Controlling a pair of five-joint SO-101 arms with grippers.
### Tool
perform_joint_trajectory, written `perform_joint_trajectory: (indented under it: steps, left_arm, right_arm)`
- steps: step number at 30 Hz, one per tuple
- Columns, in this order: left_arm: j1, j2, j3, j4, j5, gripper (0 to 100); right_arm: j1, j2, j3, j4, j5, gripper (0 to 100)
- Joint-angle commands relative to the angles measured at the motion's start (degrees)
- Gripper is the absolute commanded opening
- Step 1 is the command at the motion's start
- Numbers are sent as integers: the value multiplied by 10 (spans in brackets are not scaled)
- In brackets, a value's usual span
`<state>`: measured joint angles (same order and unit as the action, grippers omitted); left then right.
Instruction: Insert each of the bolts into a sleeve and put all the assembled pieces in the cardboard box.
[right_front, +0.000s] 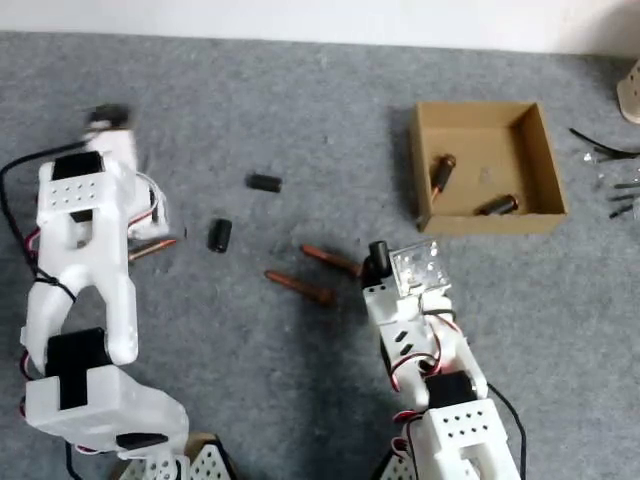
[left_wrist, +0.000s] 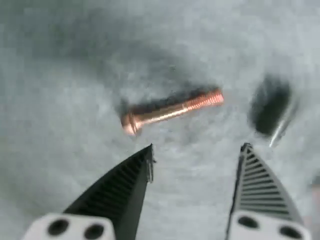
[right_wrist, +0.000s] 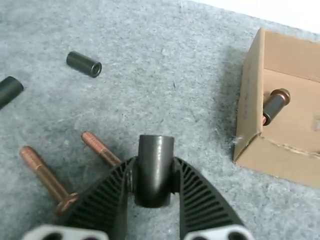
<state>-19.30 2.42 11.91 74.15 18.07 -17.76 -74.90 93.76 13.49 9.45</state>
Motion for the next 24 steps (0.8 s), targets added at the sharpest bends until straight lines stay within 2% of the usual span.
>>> perform_joint_trajectory:
  steps: [1, 5, 12, 16, 24]
  left_arm:
    - [4, -3, 0, -30, 237, 256]
    - [-1, -4, 31, -67, 286, 256]
    - [-20, -4, 92, -113, 415, 258]
    - [-21, -4, 143, -158, 434, 258]
    - [-37, -3, 209, -306, 489, 256]
  right_arm:
    - [7, -10, -3, -25, 7, 5]
    - [8, -10, -3, -25, 7, 5]
    - [8, -10, -3, -25, 7, 5]
    - [7, -10, -3, -26, 27, 5]
    - [7, -10, -3, -26, 32, 5]
